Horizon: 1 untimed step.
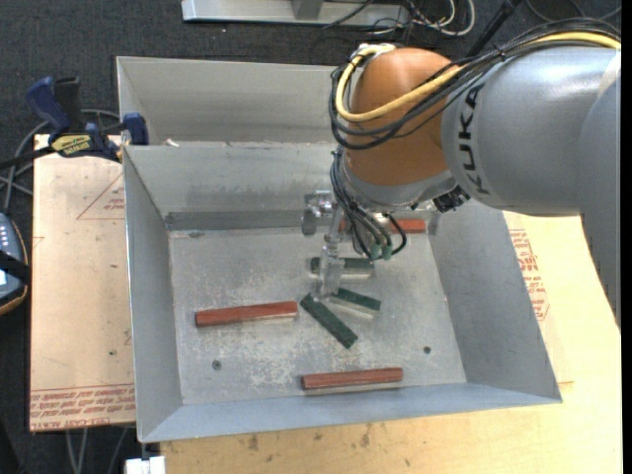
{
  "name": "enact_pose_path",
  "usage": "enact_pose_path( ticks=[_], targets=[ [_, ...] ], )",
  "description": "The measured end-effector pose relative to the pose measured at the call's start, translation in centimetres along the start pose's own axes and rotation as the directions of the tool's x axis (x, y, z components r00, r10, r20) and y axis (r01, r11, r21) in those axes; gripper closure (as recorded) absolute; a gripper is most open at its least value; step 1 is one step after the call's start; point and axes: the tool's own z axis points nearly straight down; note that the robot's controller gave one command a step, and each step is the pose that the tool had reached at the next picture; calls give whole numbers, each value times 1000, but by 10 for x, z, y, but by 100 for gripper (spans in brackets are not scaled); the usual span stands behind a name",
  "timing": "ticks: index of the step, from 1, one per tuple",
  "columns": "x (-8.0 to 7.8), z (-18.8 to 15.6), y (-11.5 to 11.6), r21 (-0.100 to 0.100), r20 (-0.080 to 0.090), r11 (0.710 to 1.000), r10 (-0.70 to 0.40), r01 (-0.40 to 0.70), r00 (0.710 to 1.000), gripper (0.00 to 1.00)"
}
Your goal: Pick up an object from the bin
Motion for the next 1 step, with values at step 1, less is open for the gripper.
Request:
enact_pose_path(
  ticks=[1],
  targets=[
    [30, 126, -9, -1, -6, 961, -275, 275, 961, 0]
  ],
)
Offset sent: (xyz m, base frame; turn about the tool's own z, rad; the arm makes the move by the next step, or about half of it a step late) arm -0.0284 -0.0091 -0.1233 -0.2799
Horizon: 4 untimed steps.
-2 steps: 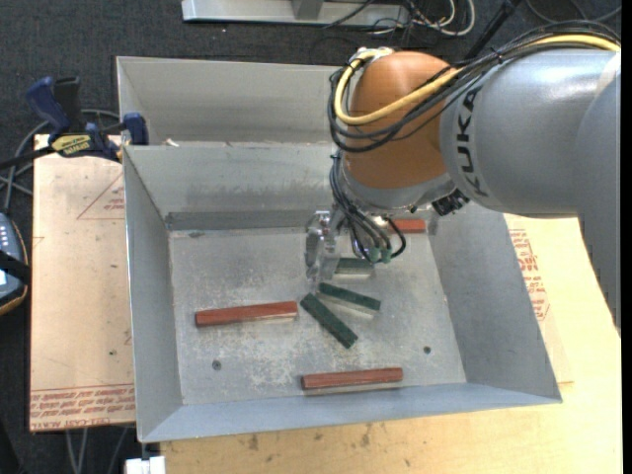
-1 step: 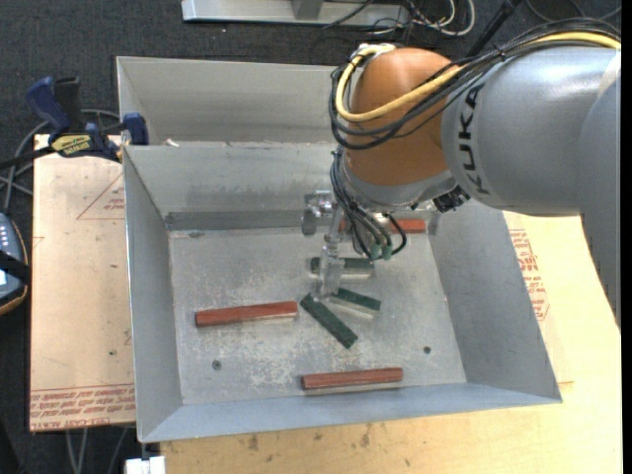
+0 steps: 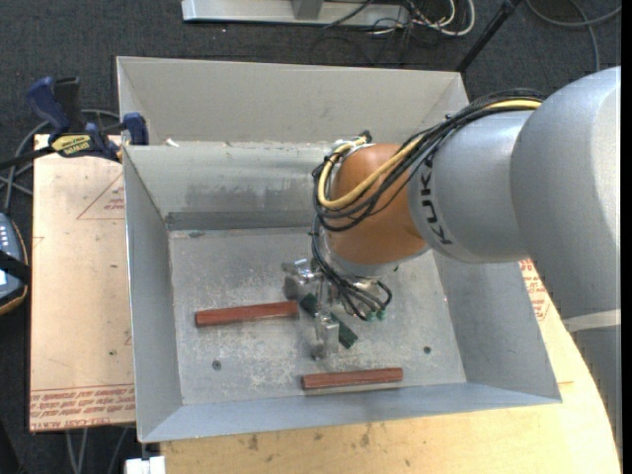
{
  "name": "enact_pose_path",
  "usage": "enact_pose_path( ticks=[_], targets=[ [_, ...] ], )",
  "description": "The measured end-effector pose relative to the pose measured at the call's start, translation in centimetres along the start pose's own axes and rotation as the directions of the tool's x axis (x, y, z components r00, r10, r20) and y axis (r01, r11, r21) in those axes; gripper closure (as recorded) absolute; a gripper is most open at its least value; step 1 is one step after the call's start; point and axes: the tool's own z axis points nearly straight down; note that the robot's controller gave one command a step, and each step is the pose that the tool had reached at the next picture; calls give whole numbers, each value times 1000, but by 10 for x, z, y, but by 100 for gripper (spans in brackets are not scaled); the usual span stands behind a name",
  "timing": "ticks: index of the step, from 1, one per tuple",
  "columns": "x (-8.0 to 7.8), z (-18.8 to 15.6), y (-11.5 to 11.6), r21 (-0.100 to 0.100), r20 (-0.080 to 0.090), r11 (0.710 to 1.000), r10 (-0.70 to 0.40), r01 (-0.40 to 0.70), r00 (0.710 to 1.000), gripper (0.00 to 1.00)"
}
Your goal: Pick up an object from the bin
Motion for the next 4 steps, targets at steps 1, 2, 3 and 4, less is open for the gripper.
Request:
enact_pose_path(
  ticks=[1, 2, 3, 4],
  targets=[
    [-92, -5, 25, 1, 15, 998, -62, 62, 998, 0],
    [-53, -3, 42, 2, 6, 916, -401, 401, 916, 0],
    [-54, -4, 41, 3, 7, 917, -399, 399, 917, 100],
    [-69, -152, 43, 11, 13, 802, -597, 597, 802, 100]
  ],
)
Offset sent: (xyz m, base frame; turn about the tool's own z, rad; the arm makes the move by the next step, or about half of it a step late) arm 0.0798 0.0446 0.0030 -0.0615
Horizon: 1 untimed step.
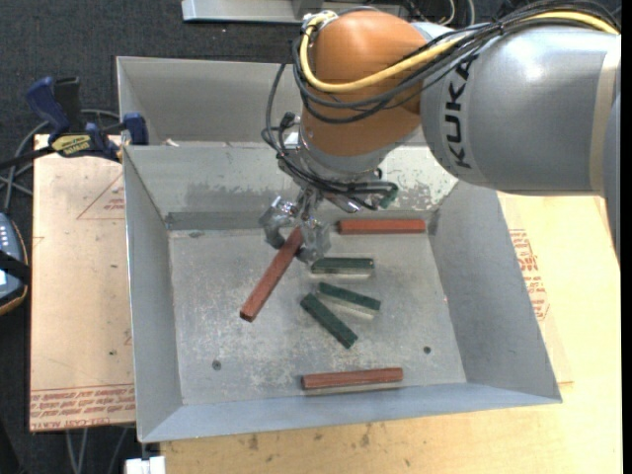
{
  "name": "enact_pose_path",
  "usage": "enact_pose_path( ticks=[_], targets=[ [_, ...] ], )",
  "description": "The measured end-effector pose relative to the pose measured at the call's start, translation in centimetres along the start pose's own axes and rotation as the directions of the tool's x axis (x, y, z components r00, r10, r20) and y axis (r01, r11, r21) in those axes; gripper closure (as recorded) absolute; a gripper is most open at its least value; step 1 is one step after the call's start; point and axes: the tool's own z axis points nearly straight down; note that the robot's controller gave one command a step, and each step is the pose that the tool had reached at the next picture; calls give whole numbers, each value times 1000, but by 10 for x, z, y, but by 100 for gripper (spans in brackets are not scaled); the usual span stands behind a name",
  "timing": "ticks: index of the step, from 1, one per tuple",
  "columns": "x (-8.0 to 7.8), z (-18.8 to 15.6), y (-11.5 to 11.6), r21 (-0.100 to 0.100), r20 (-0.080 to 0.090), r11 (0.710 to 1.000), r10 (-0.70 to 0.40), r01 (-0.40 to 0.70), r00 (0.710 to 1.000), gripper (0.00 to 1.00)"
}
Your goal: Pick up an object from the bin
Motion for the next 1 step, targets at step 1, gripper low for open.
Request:
enact_pose_path(
  ticks=[1],
  targets=[
    [1, 4, 1, -5, -6, 1000, 1, -1, 1000, 0]
  ],
)
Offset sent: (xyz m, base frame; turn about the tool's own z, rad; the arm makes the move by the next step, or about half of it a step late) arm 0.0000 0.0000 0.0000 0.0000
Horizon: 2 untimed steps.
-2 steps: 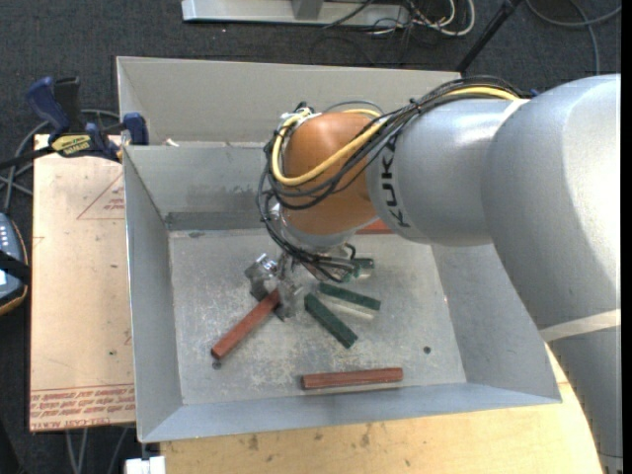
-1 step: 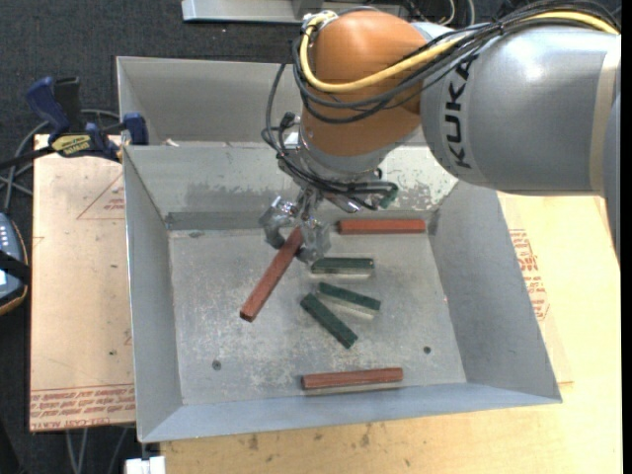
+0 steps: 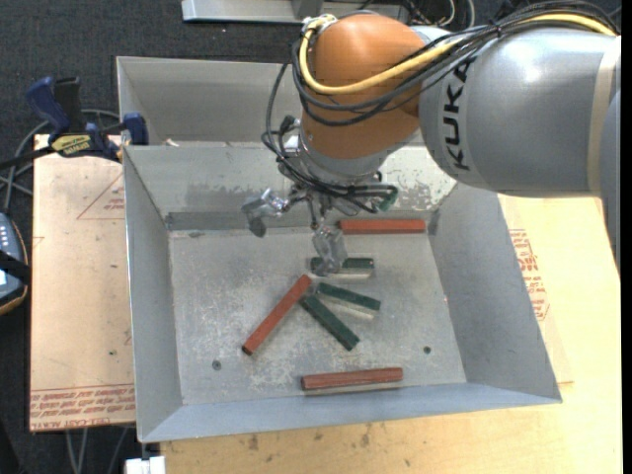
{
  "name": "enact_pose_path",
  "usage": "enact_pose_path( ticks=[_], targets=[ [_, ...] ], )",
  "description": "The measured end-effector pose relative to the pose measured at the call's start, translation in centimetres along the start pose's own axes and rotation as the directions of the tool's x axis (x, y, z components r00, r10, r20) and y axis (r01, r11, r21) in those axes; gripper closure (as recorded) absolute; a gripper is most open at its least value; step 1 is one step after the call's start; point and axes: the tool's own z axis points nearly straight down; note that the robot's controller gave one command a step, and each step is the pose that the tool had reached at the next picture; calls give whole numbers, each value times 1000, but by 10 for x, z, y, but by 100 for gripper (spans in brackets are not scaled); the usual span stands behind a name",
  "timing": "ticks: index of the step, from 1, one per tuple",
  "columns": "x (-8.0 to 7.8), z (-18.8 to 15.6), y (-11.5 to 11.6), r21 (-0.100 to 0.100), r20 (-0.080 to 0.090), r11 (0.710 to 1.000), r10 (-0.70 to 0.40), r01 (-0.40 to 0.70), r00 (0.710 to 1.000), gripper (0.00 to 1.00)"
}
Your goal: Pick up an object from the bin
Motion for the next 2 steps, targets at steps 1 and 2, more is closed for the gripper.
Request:
enact_pose_path(
  ticks=[1, 2],
  targets=[
    [30, 99, 61, -10, -11, 1000, -22, 22, 1000, 0],
    [7, 145, 71, -5, -1, 783, -622, 622, 783, 0]
  ],
)
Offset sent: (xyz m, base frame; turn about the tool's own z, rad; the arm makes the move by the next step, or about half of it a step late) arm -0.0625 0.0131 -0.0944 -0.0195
